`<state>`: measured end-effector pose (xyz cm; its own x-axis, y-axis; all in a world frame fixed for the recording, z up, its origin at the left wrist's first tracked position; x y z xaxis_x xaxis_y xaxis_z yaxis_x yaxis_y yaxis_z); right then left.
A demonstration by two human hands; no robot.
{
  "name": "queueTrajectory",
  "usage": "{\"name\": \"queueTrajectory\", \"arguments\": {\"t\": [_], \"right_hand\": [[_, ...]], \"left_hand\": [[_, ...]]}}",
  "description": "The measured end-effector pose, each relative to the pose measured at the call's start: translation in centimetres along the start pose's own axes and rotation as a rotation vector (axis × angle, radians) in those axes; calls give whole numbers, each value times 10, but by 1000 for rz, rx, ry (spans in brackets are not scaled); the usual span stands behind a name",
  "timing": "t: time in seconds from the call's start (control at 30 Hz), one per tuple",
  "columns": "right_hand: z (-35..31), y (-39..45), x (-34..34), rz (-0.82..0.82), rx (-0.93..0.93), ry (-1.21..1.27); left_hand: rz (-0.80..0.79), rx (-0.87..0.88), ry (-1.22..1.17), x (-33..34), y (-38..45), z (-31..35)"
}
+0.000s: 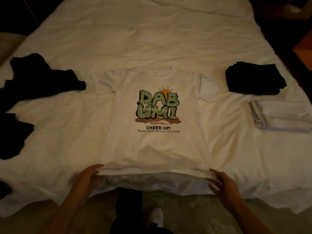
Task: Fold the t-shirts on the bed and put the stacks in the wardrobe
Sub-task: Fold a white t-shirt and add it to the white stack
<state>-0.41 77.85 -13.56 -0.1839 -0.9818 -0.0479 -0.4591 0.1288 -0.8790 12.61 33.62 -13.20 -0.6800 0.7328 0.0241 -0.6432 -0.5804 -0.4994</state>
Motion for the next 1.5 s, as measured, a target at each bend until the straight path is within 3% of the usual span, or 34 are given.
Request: {"name": "queueTrajectory", "arguments": {"t": [0.07, 0.17, 0.3, 0.4, 0.53, 0.77, 0.93, 1.07, 1.2, 1.33, 1.43, 1.5], "right_hand": [[2, 4, -2, 7, 94, -33], [-2, 11, 5, 11, 80, -102], [-8, 13, 10, 152, 41, -370], [-21, 8, 19, 309, -82, -748], [-48, 2, 51, 452, -256, -964], [-113, -10, 170, 166, -328, -892], [-143, -16, 276, 4, -328, -895], [-160, -5, 360, -148, -134, -799], [-167, 15, 435, -177, -132, -820], [-169, 24, 496, -209, 1, -752], [-161, 28, 531, -267, 160, -607], [-156, 29, 550, -303, 279, -447]], "left_hand": [[-28, -52, 54, 0, 2, -5], [-12, -48, 187, 2, 11, -3], [56, -39, 469, -2, 32, 1], [40, 8, 840, 2, 36, 15], [20, 53, 929, 15, 46, 44], [0, 96, 553, 50, 100, 106], [-15, 57, 449, 55, 164, 154], [-25, 39, 418, 57, 231, 182], [-24, 7, 409, 63, 292, 202], [61, -45, 500, 68, 347, 206], [86, -64, 551, 73, 377, 206], [73, -94, 463, 74, 394, 201]]}}
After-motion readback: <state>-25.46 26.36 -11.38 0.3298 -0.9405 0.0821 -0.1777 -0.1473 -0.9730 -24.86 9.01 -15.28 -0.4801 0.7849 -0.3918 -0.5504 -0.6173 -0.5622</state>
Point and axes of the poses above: each hand's wrist, its own y-axis towards the middle knuckle, its own x-axis out of the palm, z = x × y, the point moved 1 cm from there along y, towards the middle knuckle, and after that the axes turned 13 degrees about x, right-handed, at the moved point
